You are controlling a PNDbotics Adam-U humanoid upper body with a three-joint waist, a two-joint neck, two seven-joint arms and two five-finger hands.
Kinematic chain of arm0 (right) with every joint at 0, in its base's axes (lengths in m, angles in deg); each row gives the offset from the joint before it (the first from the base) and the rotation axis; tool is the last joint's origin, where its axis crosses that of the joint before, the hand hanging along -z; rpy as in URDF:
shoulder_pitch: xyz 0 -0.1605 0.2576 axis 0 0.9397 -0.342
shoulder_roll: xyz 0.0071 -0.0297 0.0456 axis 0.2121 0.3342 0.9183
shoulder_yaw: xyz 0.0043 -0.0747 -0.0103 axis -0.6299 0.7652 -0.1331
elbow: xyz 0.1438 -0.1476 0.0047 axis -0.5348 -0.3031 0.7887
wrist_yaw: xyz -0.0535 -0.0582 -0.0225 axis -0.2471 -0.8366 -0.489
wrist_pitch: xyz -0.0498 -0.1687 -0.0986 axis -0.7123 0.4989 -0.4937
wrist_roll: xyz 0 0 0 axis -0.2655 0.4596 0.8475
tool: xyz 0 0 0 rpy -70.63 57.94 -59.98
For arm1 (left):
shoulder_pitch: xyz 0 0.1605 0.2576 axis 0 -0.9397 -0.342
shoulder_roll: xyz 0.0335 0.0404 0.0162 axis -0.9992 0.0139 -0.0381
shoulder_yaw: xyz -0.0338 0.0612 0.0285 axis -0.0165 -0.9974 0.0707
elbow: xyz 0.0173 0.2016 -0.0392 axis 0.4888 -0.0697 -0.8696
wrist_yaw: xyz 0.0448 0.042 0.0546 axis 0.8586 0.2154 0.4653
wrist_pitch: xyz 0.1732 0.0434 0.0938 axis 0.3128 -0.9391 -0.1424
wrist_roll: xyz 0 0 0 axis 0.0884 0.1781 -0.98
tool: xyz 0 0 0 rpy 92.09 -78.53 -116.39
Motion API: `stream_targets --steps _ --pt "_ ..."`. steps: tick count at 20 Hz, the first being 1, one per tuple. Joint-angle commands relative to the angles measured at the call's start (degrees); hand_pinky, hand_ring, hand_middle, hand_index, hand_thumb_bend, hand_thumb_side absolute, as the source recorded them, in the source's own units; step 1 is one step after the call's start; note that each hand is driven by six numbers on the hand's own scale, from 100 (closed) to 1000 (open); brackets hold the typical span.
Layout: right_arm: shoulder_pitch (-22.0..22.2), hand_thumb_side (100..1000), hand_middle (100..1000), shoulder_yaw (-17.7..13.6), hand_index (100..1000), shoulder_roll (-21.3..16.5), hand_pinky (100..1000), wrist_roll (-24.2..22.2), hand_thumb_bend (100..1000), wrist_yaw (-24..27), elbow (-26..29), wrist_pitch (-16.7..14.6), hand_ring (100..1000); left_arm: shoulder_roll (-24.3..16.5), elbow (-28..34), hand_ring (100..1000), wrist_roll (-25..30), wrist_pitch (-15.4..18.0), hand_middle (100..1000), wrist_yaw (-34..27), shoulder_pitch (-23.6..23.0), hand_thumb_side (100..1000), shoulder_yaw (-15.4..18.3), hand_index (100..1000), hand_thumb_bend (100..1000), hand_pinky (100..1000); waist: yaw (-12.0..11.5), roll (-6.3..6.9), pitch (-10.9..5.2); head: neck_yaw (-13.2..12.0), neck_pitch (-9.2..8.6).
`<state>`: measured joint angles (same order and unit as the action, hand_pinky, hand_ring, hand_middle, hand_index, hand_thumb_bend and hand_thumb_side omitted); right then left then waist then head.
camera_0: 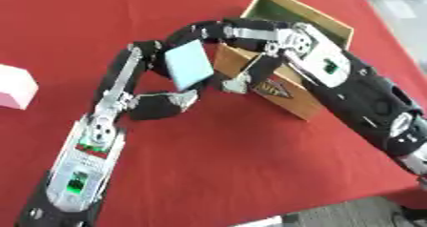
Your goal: Pick up the objects with one hand, pass them to the other hand, and then place them into the box on the other side of the table.
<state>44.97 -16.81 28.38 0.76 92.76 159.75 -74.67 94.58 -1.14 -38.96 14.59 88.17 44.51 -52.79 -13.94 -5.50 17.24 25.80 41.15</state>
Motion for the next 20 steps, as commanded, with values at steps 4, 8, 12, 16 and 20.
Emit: stream_targets --steps 4,8,12,16,20 --pt "-0.6 199 505 -0.8 616 -0.8 893 -11.8 100 1.9 1.1 -9.3 965 0.8 0.7 524 -0.2 0.1 419 1.1 0.8 100 -0.4 585 386 659 0.3 0.1 -1.32 0.1 -0.31" --pt "-0.5 205 481 -1.1 583 -0.9 874 -11.8 100 3.0 1.7 -8.0 946 0.8 0.7 586 0.0 0.7 487 2.0 0.7 100 -0.3 675 603 696 0.3 0.14 -1.33 0.3 -0.26" --pt "-0.5 199 462 -1.7 552 -1.0 860 -11.8 100 4.0 2.0 -6.5 930 0.8 0.6 608 -0.2 1.7 515 3.5 0.5 119 -0.2 755 779 706 0.4 0.19 -1.4 0.6 -0.4" --pt "-0.5 198 449 -2.1 530 -1.0 850 -11.8 100 4.8 2.2 -5.2 920 0.8 0.5 616 -0.7 2.7 524 4.5 0.3 153 -0.2 778 852 710 0.5 0.21 -1.48 0.7 -0.18" --pt "-0.4 198 432 -2.5 508 -0.9 841 -11.8 100 5.2 2.2 -4.2 909 0.9 0.1 617 -1.0 3.2 524 5.3 0.0 167 0.0 782 869 710 0.5 0.27 -1.49 0.7 0.07"
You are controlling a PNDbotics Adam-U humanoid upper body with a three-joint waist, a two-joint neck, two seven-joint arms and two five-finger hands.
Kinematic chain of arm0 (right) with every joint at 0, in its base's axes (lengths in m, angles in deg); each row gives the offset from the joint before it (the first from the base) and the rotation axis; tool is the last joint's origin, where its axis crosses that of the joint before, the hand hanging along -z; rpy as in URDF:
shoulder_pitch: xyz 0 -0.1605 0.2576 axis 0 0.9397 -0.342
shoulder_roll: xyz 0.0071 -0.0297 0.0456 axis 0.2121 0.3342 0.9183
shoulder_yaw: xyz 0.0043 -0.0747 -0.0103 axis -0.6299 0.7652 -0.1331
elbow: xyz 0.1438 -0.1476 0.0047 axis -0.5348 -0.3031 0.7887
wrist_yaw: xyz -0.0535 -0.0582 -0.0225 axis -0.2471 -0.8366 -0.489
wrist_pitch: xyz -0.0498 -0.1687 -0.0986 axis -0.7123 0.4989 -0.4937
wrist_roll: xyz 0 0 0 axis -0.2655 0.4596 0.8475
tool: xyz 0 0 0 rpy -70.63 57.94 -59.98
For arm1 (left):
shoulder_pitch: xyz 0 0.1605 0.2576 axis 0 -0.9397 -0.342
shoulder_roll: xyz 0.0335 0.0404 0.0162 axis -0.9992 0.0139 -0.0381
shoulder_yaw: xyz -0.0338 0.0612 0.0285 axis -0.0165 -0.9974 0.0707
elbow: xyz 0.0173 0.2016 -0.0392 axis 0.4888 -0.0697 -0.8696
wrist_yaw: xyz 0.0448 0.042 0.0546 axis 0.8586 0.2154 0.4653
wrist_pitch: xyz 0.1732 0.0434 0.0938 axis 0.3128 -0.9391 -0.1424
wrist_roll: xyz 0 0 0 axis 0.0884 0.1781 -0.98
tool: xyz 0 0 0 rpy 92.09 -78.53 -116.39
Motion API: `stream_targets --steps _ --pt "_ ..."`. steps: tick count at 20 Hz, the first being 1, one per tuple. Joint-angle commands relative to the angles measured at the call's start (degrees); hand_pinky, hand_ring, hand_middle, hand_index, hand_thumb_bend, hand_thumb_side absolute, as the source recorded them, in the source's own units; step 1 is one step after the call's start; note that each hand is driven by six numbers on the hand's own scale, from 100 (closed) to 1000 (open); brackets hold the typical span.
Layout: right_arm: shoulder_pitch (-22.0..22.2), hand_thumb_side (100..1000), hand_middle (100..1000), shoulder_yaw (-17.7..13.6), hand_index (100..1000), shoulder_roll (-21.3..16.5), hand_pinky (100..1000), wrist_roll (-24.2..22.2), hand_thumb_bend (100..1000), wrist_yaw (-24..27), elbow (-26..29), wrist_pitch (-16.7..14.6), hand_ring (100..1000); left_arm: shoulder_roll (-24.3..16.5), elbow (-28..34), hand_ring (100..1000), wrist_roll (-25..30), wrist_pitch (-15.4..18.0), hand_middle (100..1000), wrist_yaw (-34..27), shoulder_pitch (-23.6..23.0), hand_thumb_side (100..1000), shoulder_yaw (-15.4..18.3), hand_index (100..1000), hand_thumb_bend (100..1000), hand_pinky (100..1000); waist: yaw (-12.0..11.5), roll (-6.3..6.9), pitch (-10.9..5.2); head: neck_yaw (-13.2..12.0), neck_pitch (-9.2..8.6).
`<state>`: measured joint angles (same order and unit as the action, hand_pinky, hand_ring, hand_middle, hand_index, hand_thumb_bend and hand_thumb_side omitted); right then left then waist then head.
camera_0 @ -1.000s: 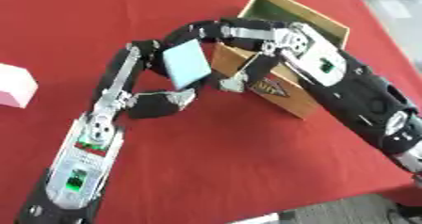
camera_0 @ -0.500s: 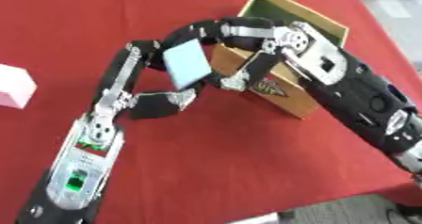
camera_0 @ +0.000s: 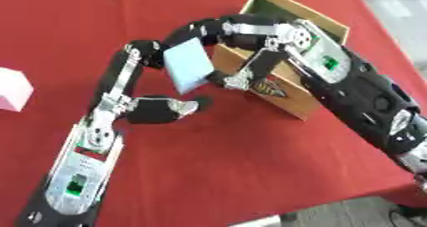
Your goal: Pick up the objects with one hand, pass them to the other hand, and then place them into the box on the other side of the table.
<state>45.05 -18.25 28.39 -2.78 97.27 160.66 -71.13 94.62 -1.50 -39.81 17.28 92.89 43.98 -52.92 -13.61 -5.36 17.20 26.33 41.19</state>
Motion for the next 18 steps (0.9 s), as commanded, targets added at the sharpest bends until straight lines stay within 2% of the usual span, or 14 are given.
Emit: stream_targets --steps 1,10,18 --pt "-0.5 198 431 -1.1 506 -0.9 840 -8.3 100 0.8 1.3 -7.5 908 0.9 0.3 617 -0.2 0.6 524 0.7 0.5 169 0.1 782 871 710 0.2 0.14 -1.43 0.2 0.06" --pt "-0.4 198 420 -1.9 492 -0.7 831 -8.3 100 1.5 1.2 -5.5 899 0.9 -0.2 628 -0.4 1.0 537 1.9 0.2 219 0.4 800 923 717 0.3 0.11 -1.47 0.5 0.14" --pt "-0.1 200 415 -3.3 487 -0.8 828 -8.3 100 3.1 1.3 -3.7 896 0.9 -1.6 629 -4.5 -1.1 542 3.8 -0.3 232 1.2 805 943 713 0.7 0.2 -1.48 0.5 0.2"
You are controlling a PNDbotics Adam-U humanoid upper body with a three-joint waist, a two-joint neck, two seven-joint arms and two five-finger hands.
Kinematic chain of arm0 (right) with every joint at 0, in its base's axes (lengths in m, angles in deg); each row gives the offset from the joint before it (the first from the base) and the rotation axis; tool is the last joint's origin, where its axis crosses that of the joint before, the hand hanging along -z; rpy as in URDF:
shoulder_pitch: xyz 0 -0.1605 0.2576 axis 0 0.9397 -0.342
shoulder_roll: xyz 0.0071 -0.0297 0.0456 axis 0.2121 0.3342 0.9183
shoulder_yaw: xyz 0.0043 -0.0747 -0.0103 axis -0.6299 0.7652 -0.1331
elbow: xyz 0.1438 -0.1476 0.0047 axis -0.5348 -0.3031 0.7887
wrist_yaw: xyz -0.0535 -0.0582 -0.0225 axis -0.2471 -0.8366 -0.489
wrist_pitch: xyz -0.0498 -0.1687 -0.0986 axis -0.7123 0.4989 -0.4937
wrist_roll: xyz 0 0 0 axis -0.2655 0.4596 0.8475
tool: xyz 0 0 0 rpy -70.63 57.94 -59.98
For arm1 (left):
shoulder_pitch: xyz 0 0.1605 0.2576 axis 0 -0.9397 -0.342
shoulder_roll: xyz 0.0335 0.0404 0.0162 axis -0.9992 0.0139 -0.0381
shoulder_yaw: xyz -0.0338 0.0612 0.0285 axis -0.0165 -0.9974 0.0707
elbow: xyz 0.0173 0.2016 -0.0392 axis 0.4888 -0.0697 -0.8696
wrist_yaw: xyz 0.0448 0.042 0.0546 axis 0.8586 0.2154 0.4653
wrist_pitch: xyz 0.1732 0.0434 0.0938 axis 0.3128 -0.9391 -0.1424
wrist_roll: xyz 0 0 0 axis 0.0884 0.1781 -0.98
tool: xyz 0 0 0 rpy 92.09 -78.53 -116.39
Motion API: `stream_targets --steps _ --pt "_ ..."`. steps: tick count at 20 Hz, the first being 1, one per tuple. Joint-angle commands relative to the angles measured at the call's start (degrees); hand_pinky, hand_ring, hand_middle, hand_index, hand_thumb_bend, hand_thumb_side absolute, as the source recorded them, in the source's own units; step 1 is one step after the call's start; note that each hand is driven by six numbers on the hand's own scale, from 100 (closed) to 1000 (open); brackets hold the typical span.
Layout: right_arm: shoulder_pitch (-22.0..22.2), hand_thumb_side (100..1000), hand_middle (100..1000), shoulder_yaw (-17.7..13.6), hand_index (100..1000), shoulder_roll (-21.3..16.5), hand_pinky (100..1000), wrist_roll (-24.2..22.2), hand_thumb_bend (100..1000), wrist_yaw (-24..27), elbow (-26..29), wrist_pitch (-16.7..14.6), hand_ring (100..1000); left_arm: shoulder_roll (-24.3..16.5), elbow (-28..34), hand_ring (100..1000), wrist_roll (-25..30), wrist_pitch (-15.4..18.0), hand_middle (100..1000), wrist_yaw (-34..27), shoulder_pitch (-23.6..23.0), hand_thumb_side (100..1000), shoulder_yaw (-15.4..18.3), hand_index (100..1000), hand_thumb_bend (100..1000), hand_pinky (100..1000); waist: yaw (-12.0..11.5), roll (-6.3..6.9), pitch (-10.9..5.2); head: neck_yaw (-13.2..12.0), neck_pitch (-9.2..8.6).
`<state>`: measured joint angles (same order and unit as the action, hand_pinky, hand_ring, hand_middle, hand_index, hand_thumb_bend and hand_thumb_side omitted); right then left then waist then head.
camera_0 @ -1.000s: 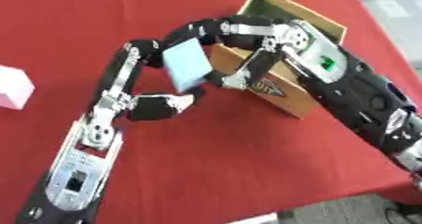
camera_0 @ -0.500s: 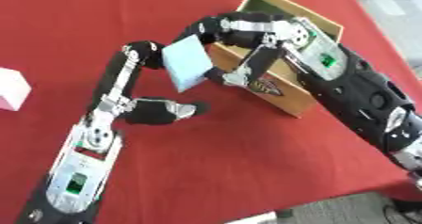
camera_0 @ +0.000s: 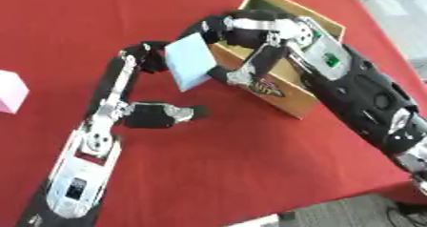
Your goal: Pick up the objects with one hand, pass them to the other hand, and then place them into the box on the other side of the table.
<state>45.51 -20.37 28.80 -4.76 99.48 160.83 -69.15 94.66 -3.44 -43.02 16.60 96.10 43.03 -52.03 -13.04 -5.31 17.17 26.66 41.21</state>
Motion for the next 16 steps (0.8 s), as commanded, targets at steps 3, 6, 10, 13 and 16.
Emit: stream_targets --steps 3,6,10,13,16 --pt "-0.4 201 416 -1.8 487 -1.5 829 -6.3 100 1.7 1.4 -5.0 896 0.8 -0.2 627 -2.2 -0.8 540 0.9 0.3 231 0.6 803 941 710 0.4 0.3 -1.47 0.2 0.23" --pt "-0.3 206 417 -2.7 488 -1.7 829 -6.3 100 2.9 1.8 -4.4 896 0.7 -0.4 626 -2.7 -0.7 538 0.7 0.0 225 0.7 801 932 709 0.6 0.44 -1.52 0.7 0.3" --pt "0.2 214 410 -4.6 482 -2.4 829 -6.3 100 5.3 2.4 -2.4 893 0.3 -0.1 621 -3.1 -0.4 534 0.3 -0.5 214 1.1 799 920 704 0.9 0.66 -1.63 1.6 0.28" --pt "0.9 226 412 -6.6 486 -2.7 830 -6.3 100 7.0 2.5 -0.5 894 0.0 -0.1 620 -3.6 -0.2 532 -0.1 -0.9 208 1.3 795 923 702 1.3 0.66 -1.72 2.1 0.25" --pt "1.4 242 413 -9.0 487 -3.2 830 -6.3 100 9.1 2.3 1.3 893 -0.7 0.3 623 -3.1 -0.1 532 0.1 -1.3 207 1.0 794 925 705 1.7 0.85 -1.77 2.4 0.19"
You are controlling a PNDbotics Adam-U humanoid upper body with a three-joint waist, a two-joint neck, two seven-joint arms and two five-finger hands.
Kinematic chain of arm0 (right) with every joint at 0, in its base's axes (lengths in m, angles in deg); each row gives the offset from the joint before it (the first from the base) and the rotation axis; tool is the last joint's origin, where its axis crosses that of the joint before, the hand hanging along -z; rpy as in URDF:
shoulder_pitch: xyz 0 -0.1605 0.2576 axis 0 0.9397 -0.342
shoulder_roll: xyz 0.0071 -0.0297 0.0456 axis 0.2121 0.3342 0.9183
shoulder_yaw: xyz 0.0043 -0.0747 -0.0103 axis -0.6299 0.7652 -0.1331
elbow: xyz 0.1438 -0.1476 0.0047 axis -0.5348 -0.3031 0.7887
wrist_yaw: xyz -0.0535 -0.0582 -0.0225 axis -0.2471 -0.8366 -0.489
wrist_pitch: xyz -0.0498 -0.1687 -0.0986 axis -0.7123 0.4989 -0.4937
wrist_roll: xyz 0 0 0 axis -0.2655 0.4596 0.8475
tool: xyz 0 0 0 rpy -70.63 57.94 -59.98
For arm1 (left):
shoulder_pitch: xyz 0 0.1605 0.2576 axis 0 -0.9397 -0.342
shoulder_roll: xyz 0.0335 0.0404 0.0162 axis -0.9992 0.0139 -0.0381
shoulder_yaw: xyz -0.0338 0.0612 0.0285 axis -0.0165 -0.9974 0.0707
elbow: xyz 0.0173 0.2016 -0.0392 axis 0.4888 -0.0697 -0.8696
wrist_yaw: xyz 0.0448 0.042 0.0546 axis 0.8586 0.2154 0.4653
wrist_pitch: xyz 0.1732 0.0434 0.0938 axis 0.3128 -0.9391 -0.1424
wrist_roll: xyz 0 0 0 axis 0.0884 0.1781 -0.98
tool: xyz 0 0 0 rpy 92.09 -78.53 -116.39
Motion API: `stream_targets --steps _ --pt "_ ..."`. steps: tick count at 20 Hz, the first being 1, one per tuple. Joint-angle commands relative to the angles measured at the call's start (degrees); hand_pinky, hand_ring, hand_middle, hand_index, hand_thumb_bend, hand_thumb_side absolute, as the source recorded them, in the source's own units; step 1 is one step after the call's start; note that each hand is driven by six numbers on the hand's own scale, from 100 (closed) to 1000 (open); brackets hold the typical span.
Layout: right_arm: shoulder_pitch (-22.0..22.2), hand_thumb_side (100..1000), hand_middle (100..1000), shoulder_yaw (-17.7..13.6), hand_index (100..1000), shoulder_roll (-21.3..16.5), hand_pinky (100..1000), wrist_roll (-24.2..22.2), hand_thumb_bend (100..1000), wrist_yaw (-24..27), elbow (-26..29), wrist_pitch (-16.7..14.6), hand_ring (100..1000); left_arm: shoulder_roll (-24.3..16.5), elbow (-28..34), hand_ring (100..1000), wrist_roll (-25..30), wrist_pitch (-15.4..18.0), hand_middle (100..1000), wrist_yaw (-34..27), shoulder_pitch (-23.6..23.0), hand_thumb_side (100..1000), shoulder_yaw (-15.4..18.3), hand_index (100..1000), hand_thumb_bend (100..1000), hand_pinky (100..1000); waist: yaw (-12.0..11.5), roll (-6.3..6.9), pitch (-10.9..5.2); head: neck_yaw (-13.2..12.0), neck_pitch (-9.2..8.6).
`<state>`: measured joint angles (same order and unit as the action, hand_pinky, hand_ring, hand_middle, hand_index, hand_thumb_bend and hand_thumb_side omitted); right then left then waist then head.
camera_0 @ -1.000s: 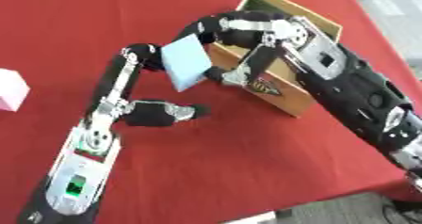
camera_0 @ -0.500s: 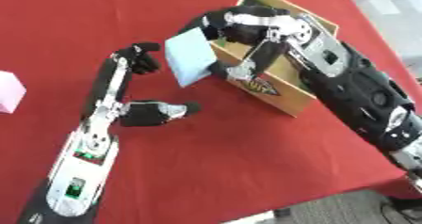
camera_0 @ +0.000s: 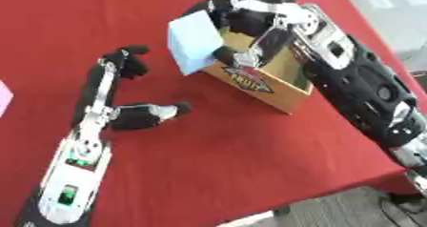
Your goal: Pick up the objects with one hand, pass them to the other hand, and then place them into the box on the other side of the table.
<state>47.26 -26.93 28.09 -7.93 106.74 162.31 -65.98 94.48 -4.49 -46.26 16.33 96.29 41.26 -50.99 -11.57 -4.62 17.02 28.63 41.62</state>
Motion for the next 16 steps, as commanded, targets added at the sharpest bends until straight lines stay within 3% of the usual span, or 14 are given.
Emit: stream_targets --steps 1,9,16 --pt "-0.2 259 414 -3.4 489 -2.7 831 -3.1 100 2.6 0.8 -1.3 893 -0.9 1.6 623 0.4 0.2 532 0.0 0.2 209 0.0 794 926 705 0.3 0.3 -1.63 0.6 -0.18" --pt "2.0 324 415 -11.1 491 -4.3 829 -3.1 100 6.9 -0.9 2.4 889 -3.5 4.4 626 0.7 -0.1 534 0.7 -1.5 210 0.8 795 926 706 1.2 0.99 -1.62 1.1 -0.85" --pt "3.7 342 422 -17.8 500 -5.5 821 -3.1 100 6.6 -6.1 1.1 882 -4.8 5.3 628 0.5 -1.0 536 0.7 -2.6 219 1.6 794 925 707 2.1 1.59 -1.65 1.3 -1.93"
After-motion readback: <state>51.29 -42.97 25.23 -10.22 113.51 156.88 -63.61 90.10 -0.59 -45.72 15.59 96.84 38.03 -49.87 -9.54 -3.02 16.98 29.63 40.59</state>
